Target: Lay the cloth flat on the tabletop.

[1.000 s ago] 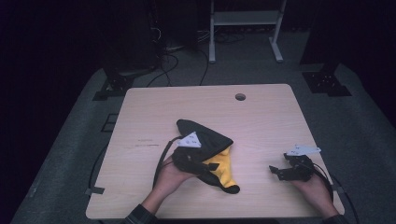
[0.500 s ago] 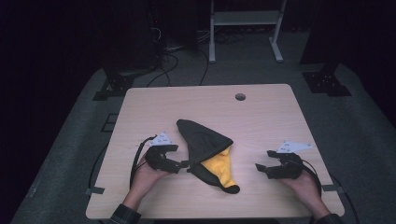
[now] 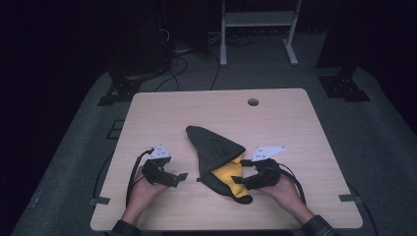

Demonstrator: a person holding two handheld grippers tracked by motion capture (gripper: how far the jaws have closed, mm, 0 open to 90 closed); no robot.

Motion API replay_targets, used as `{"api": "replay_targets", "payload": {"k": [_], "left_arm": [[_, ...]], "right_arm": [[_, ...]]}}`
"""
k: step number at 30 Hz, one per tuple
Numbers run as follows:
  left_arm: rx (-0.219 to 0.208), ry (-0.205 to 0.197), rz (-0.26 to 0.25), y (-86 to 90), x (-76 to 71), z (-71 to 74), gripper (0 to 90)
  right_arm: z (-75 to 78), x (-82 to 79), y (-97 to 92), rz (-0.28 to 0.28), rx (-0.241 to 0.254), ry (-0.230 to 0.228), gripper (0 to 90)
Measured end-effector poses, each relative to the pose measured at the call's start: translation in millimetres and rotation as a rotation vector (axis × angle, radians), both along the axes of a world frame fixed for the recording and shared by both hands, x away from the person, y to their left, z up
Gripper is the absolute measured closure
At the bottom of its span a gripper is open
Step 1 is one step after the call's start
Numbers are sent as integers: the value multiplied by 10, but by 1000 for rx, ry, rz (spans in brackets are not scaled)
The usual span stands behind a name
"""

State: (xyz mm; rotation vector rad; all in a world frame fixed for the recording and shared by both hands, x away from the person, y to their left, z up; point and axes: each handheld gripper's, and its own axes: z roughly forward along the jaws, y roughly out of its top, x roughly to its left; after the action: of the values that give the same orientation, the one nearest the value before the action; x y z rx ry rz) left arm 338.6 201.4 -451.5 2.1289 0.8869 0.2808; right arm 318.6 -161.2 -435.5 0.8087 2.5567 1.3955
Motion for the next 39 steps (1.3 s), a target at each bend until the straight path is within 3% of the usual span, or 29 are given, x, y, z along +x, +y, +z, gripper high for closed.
{"api": "replay_targets", "payload": {"k": [6,13,22,25,27,28,29,30,31,32,33,39], "left_arm": [[24,19,11,7,30,-62,12],[30,28,20,11,51,-95,12],[29,34,14,10,56,-105,12],[28,35,16,14,58,-102,12],[36,36,14,20,61,-101,12],[36,36,14,20,61,-101,12],[37,40,15,18,60,-103,13],[37,40,15,18,60,-103,13],[36,42,13,16,61,-105,12],[40,42,10,15,63,-108,12],[42,43,8,9,66,-116,12],[44,53,6,-6,65,-124,12]], "right_arm": [[74,39,312,70,33,-10,281],[114,78,635,133,38,-35,281],[46,72,1004,206,-9,-49,303],[-31,59,1139,231,-70,-55,368],[-73,59,1177,230,-109,-82,413],[-73,59,1177,230,-109,-82,413],[-110,67,1191,233,-145,-104,496],[-110,67,1191,233,-145,-104,496],[-124,61,1179,223,-157,-117,636],[-124,61,1179,223,-157,-117,636],[-122,60,1155,227,-151,-134,764],[-84,70,1094,223,-119,-132,836]]}}
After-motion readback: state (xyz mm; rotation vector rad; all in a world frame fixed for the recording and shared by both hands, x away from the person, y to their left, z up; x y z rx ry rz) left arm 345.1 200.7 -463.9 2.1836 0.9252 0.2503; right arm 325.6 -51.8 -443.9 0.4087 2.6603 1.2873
